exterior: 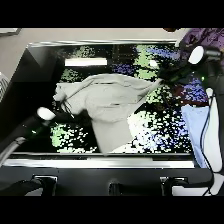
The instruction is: Fold the clothes and pants, and hang the long-sleeved shirts on hangers.
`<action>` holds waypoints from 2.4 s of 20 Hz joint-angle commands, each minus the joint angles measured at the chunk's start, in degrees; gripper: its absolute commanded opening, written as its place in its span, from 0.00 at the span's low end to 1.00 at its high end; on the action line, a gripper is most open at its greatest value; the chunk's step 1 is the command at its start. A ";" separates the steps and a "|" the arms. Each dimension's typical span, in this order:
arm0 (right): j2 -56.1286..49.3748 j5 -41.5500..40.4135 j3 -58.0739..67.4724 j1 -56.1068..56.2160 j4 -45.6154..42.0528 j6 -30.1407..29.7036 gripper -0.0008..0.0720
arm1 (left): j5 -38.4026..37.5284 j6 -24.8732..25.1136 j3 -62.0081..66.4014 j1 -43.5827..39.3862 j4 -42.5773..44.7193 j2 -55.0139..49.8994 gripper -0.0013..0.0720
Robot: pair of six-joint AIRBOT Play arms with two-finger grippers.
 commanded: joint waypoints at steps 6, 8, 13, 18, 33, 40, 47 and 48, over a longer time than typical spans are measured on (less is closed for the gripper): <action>22.49 -14.95 0.07 0.04 -5.27 -5.20 0.05 | -23.32 -1.27 51.10 24.68 30.05 10.78 0.04; 29.33 -15.06 0.07 0.04 -5.46 -6.54 0.05 | -27.39 -1.33 61.79 27.47 35.58 12.79 0.04; 45.24 -14.34 0.07 0.04 -5.62 -6.91 0.05 | -27.78 -2.12 68.37 28.65 48.02 22.99 0.04; 51.08 -11.17 0.07 0.04 -5.75 -6.01 0.05 | -28.28 -6.21 67.80 28.63 49.13 25.88 0.04; -4.70 -11.91 0.02 0.04 -1.55 2.47 0.05 | -16.52 -1.07 57.16 23.41 44.33 -23.08 0.04; -16.28 -16.96 0.02 0.04 6.84 2.36 0.14 | -13.16 -2.23 57.18 19.63 43.54 -34.58 0.26; -8.52 -3.21 0.07 -0.02 6.12 -8.20 0.53 | -27.71 0.48 58.58 24.63 48.48 -27.10 0.66; -6.32 -0.66 0.07 -0.02 4.42 -10.12 0.52 | -29.31 -0.26 58.55 26.69 47.06 -25.33 0.66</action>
